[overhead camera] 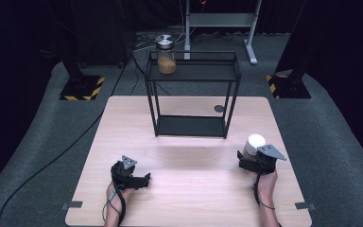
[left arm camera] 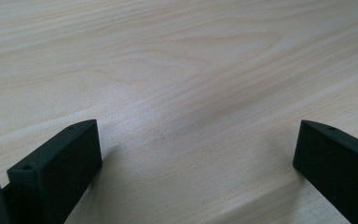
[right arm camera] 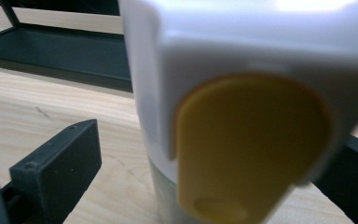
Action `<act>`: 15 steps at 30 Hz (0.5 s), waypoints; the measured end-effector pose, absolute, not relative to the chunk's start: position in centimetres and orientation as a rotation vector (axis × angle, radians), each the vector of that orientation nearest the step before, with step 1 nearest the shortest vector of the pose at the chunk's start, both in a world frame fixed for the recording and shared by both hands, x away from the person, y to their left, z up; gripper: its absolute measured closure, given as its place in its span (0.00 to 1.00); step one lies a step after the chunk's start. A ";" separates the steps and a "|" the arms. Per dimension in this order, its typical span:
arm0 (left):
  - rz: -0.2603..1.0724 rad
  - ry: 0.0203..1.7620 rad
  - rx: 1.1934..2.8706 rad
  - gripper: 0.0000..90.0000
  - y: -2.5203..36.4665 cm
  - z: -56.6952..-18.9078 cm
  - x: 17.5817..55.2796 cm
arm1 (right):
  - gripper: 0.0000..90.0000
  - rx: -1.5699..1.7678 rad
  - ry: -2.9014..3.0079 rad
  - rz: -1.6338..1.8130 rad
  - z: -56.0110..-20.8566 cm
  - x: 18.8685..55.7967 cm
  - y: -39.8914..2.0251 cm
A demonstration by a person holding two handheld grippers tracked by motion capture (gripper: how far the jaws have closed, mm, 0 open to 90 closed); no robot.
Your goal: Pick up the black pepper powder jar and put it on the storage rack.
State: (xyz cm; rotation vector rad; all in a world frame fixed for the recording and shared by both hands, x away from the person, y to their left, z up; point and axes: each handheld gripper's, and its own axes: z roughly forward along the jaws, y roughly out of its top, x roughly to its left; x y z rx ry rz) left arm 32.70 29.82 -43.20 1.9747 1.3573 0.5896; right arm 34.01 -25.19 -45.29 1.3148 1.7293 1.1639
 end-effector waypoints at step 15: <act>0.588 1.354 1.976 0.01 29.9 -43.2 32.7 | 0.33 1.299 1.665 1.181 -45.9 34.4 -24.9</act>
